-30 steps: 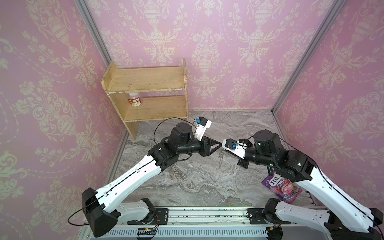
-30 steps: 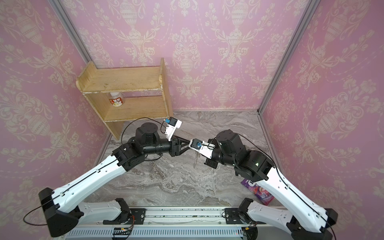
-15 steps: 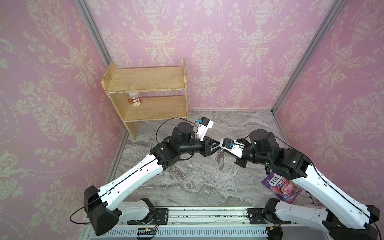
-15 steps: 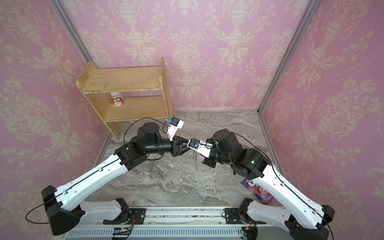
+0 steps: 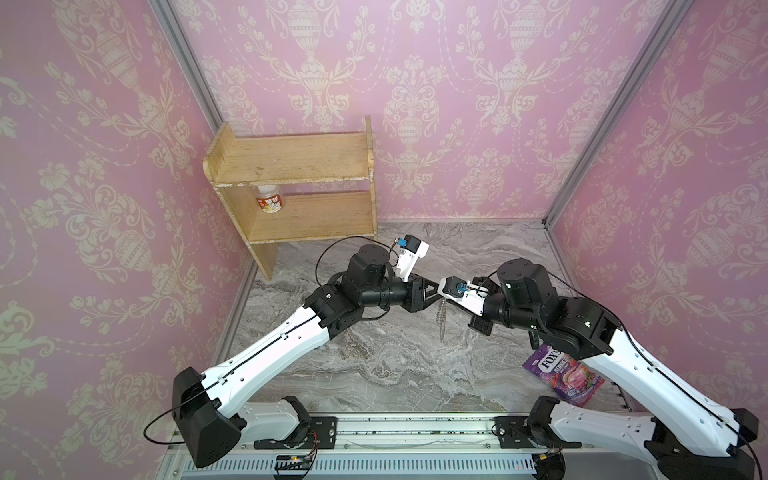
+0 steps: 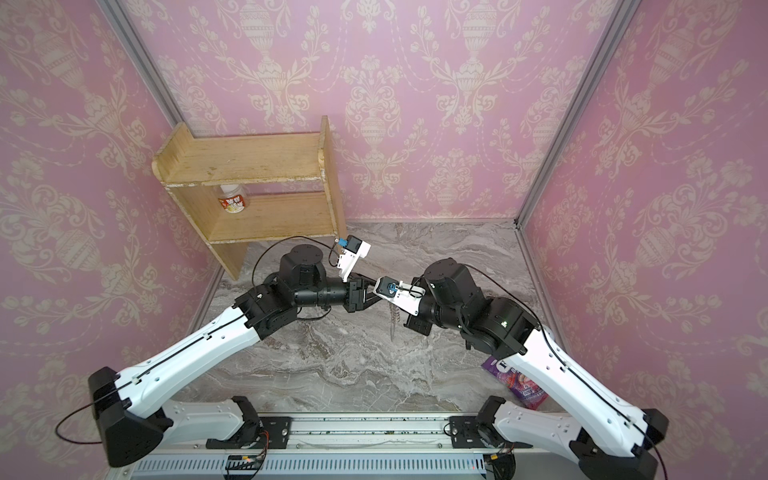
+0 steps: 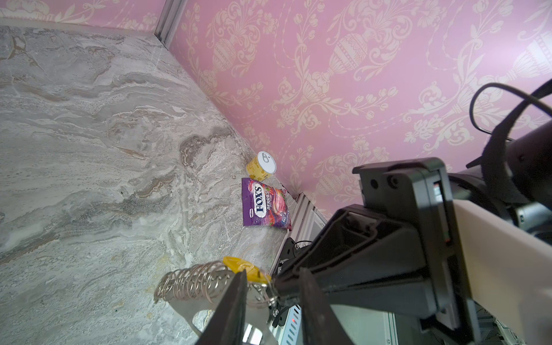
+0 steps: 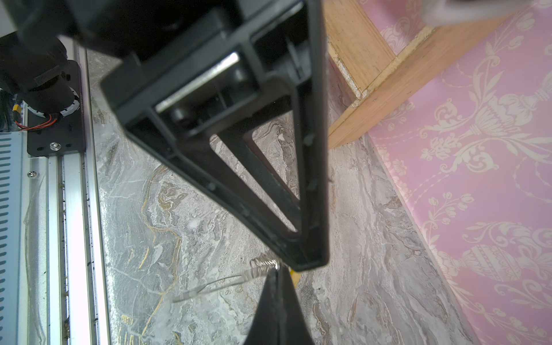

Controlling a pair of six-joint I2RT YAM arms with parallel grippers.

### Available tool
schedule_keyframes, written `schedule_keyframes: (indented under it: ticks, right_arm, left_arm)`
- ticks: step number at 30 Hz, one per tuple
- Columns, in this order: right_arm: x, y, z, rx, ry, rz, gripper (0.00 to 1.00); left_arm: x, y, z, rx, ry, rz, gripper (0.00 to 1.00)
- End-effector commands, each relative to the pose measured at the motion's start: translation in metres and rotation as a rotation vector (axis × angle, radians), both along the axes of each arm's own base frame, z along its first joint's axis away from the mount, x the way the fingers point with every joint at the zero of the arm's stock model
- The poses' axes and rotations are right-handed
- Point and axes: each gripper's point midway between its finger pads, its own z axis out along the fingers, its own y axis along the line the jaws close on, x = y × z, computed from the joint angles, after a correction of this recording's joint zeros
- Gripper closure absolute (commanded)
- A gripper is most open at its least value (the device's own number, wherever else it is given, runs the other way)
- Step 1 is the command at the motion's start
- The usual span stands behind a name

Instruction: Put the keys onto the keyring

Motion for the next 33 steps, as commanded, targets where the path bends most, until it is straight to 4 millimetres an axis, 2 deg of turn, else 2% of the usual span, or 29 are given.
schedule_keyframes:
  ticks: [1, 8, 17, 22, 33]
  right_arm:
    - [0.003, 0.005, 0.013, 0.031, -0.038, 0.001, 1.00]
    - [0.003, 0.005, 0.017, 0.037, -0.046, 0.002, 1.00]
    - [0.003, 0.002, 0.020, 0.047, -0.065, -0.013, 1.00]
    - [0.002, -0.003, 0.025, 0.075, -0.087, -0.033, 1.00]
    - [-0.004, -0.018, 0.048, 0.221, -0.147, -0.090, 1.00]
  left_arm:
    - [0.000, -0.004, -0.005, -0.001, 0.025, -0.014, 0.71]
    - [-0.001, -0.006, -0.010, 0.009, 0.040, -0.025, 0.74]
    - [0.000, -0.007, -0.002, -0.011, 0.026, -0.019, 1.00]
    - [0.002, -0.003, -0.001, -0.006, 0.012, 0.001, 1.00]
    - [0.013, 0.002, -0.015, -0.011, 0.041, 0.057, 1.00]
